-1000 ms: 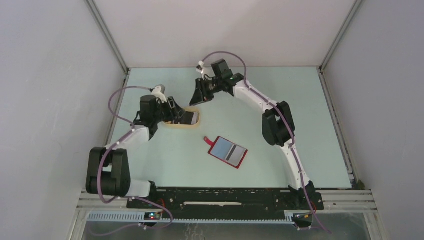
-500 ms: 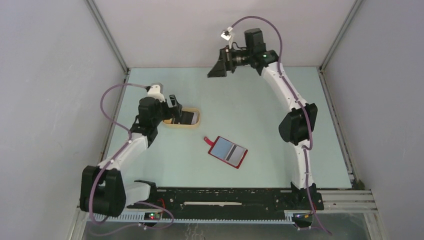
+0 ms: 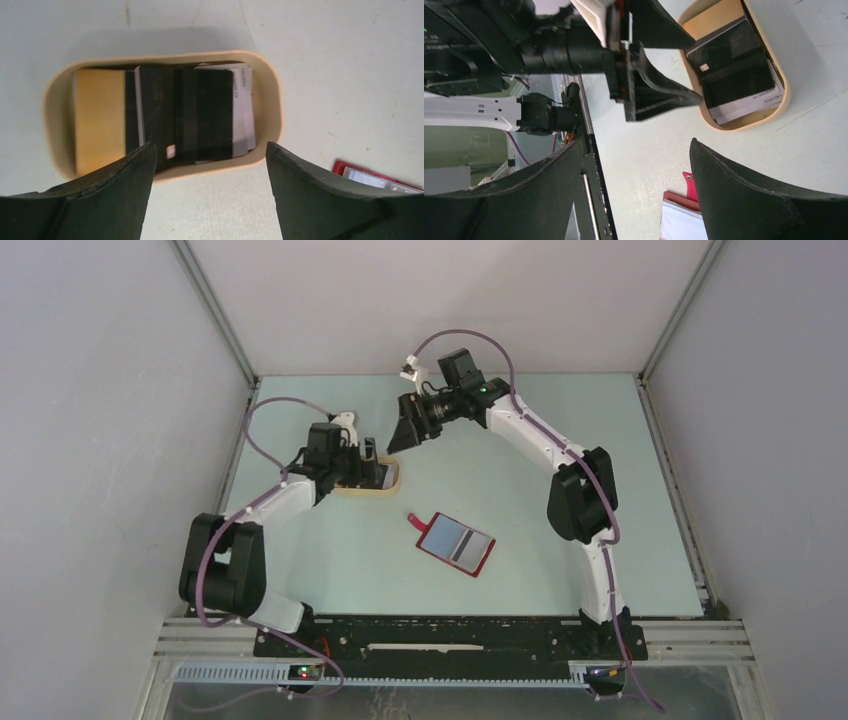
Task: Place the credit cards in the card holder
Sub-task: Pick up the credit card from the storage box.
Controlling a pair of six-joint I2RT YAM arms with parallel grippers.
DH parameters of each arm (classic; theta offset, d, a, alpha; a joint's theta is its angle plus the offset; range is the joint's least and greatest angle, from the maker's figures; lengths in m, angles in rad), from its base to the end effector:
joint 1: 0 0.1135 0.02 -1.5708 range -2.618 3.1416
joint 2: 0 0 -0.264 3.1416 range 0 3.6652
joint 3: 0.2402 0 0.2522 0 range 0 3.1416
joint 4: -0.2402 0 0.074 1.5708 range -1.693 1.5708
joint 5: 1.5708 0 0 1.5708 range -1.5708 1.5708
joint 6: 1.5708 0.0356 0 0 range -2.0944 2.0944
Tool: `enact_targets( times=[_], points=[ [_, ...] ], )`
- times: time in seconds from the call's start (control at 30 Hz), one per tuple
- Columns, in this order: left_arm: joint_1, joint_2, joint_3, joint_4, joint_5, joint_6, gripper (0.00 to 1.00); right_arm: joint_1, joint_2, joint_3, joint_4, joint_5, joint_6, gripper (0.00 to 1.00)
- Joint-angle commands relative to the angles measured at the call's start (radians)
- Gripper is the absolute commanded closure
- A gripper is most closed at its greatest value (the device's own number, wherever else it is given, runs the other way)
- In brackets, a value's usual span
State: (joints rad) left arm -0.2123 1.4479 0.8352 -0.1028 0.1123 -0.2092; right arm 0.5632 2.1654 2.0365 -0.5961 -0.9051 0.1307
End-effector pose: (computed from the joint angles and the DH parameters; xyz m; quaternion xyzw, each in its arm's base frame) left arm 0.2974 -0.0682 0.2120 0.0247 0.9085 -0.1366 0.3942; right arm 0.3997 0.2855 0.2965 -0.3512 0.7625 0.5005 0.2115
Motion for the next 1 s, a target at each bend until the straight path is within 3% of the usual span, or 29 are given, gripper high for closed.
enact_targets(
  times=[0.0, 0.17, 0.5, 0.53, 0.57, 0.6, 0.8, 0.97],
  points=[
    [-0.078, 0.09, 0.118, -0.046, -0.046, 0.017, 0.15, -0.032, 0.008, 0.039, 0.053, 0.024, 0.08, 0.13],
    [-0.153, 0.182, 0.214, -0.137, -0.281, 0.002, 0.14, -0.054, -0.019, -0.005, 0.083, 0.009, 0.1, 0.14],
    [-0.186, 0.29, 0.291, -0.171, -0.265, 0.021, 0.13, -0.075, -0.029, -0.041, 0.108, -0.017, 0.12, 0.14],
    [-0.194, 0.3, 0.295, -0.177, -0.273, 0.019, 0.13, -0.076, -0.029, -0.041, 0.11, -0.02, 0.123, 0.14],
    [-0.203, 0.311, 0.301, -0.186, -0.284, 0.021, 0.03, -0.078, -0.028, -0.041, 0.112, -0.024, 0.126, 0.14],
    [-0.21, 0.324, 0.307, -0.191, -0.293, 0.02, 0.01, -0.078, -0.026, -0.042, 0.115, -0.028, 0.131, 0.14],
    [-0.235, 0.382, 0.332, -0.231, -0.437, -0.011, 0.0, -0.077, -0.03, -0.058, 0.13, -0.039, 0.141, 0.15],
    [-0.239, 0.4, 0.313, -0.236, -0.493, -0.012, 0.18, -0.074, -0.027, -0.065, 0.139, -0.05, 0.15, 0.14]
  ],
)
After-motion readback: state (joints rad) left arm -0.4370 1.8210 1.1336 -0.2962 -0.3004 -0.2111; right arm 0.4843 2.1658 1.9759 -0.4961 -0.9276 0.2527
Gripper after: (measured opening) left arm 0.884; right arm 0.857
